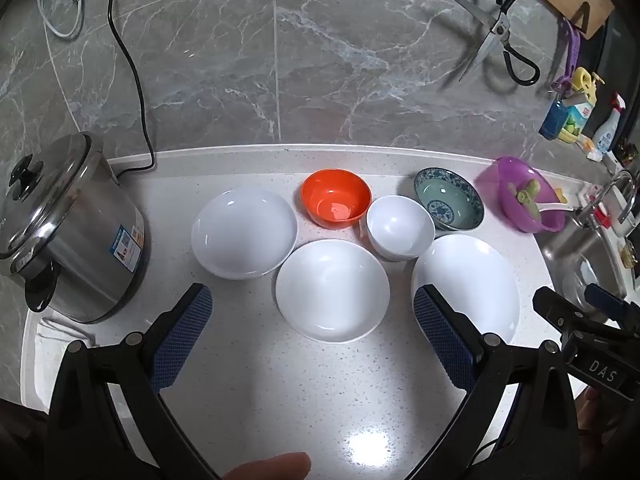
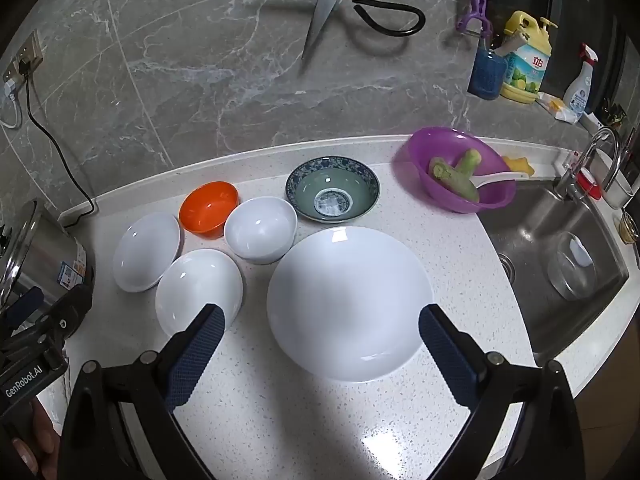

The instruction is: Organize plates and bowls

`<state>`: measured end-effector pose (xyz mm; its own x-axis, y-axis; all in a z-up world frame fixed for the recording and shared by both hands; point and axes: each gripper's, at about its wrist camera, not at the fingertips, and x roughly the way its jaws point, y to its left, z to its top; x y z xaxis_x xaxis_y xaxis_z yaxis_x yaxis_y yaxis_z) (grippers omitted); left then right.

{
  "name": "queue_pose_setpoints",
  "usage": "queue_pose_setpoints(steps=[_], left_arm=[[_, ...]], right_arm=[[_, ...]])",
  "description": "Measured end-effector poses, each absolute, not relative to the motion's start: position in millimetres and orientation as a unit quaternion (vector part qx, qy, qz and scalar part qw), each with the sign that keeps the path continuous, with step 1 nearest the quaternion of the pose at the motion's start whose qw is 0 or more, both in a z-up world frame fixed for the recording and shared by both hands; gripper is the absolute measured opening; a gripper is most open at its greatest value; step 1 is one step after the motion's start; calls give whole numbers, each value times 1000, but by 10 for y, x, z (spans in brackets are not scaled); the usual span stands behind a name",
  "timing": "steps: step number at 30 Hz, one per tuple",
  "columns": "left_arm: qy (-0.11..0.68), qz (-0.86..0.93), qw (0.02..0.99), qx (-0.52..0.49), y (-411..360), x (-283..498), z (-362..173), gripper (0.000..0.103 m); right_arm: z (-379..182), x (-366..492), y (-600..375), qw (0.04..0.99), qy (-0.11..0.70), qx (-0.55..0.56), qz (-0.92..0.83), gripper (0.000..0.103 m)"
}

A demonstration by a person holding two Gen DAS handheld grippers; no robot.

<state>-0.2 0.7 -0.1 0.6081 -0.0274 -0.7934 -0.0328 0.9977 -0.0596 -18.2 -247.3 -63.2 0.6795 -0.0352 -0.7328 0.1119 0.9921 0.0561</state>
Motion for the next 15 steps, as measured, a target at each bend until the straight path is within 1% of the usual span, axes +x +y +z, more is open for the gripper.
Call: queue_pose_setpoints(steps=[15], left_arm=[[447,5,894,-27,12,3,-10,102]], right_arm=[[-631,-194,-2456,916,397,44,-42,100]])
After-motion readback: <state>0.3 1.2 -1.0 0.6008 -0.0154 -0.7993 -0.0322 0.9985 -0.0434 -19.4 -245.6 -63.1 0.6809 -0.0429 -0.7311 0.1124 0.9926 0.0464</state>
